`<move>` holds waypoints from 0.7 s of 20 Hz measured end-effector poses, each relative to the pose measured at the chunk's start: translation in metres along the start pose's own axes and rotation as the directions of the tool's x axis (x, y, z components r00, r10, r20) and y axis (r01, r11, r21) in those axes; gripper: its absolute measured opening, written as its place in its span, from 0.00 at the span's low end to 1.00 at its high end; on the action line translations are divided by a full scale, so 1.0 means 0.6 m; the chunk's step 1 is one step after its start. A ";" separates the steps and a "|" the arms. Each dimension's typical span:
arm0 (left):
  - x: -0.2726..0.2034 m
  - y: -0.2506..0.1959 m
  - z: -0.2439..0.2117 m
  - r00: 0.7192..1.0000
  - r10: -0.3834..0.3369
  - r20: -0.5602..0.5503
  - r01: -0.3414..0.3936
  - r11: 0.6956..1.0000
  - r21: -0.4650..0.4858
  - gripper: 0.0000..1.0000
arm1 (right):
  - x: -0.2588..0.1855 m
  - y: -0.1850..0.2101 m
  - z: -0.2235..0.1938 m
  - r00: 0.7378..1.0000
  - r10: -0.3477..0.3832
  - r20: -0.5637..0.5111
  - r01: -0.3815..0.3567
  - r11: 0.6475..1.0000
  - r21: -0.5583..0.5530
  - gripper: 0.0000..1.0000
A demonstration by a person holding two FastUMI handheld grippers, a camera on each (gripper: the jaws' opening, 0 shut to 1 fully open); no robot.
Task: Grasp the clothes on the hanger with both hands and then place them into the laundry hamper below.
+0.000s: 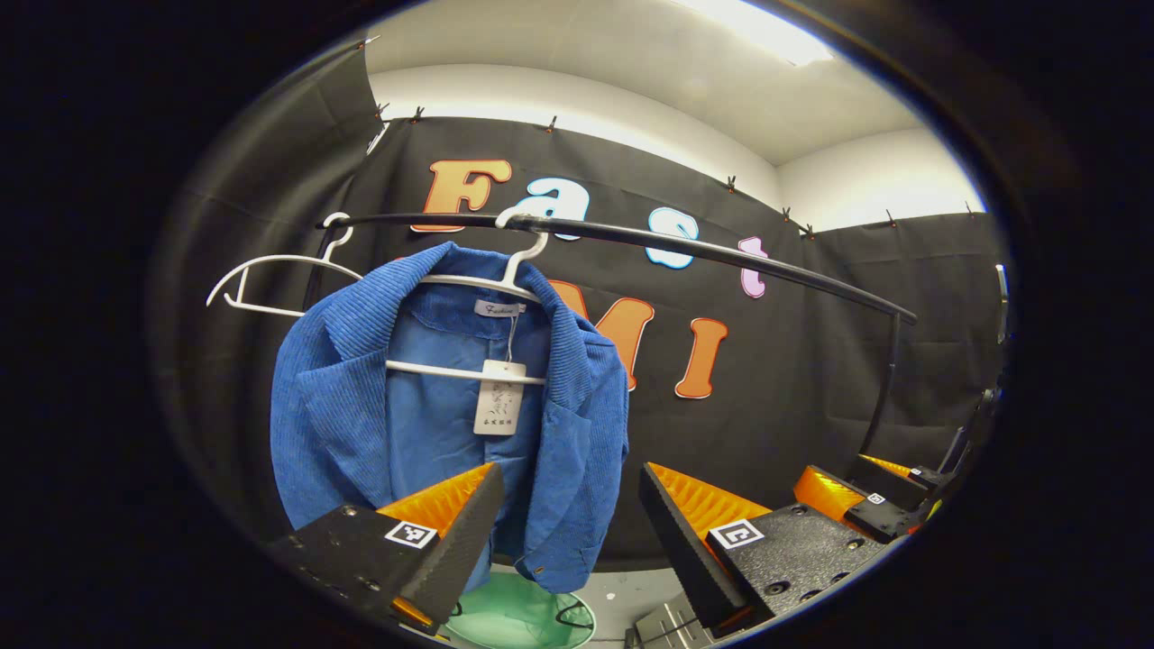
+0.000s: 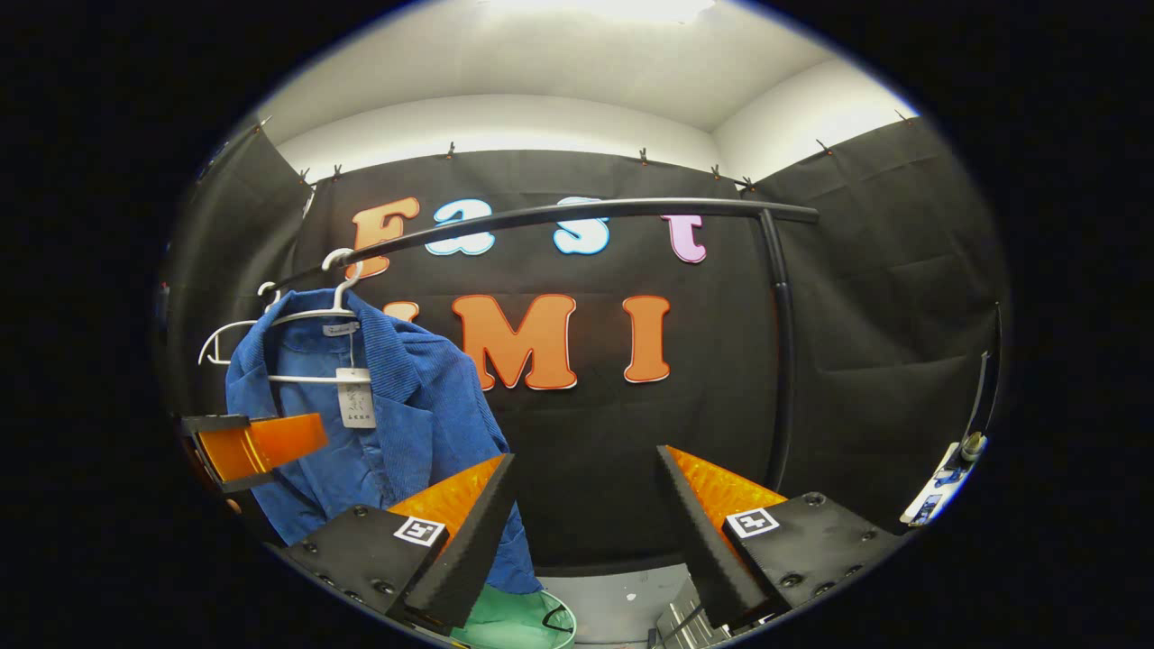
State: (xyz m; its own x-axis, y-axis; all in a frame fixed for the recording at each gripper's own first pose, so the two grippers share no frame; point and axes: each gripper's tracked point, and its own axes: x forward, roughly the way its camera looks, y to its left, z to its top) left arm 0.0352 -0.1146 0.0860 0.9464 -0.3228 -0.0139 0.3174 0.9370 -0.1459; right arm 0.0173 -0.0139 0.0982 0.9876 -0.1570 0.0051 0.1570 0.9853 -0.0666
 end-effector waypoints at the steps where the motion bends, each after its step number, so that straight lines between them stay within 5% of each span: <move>1: -0.004 -0.004 0.006 1.000 -0.004 0.007 0.004 1.000 -0.001 0.92 | -0.002 0.005 0.003 1.000 0.013 0.003 -0.013 1.000 0.004 0.91; 4: -0.018 -0.011 0.022 0.999 -0.001 0.035 0.000 1.000 0.027 0.98 | -0.011 0.002 0.005 1.000 0.023 -0.004 -0.023 0.999 0.029 0.91; 5: -0.024 -0.011 0.025 0.999 0.002 0.038 -0.004 0.999 0.035 0.92 | -0.014 0.001 0.006 1.000 0.025 -0.005 -0.025 0.999 0.042 0.91; 14: -0.060 0.008 0.038 0.997 0.058 0.051 -0.062 0.994 0.086 0.92 | -0.026 0.043 0.022 0.994 0.106 0.030 -0.108 0.993 0.055 0.97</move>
State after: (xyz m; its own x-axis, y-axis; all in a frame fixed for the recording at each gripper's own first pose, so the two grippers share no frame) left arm 0.0040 -0.0952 0.1084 0.9650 -0.2606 0.0286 0.2619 0.9633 -0.0590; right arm 0.0059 0.0146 0.1096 0.9984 -0.0493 0.0277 0.0496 0.9987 -0.0117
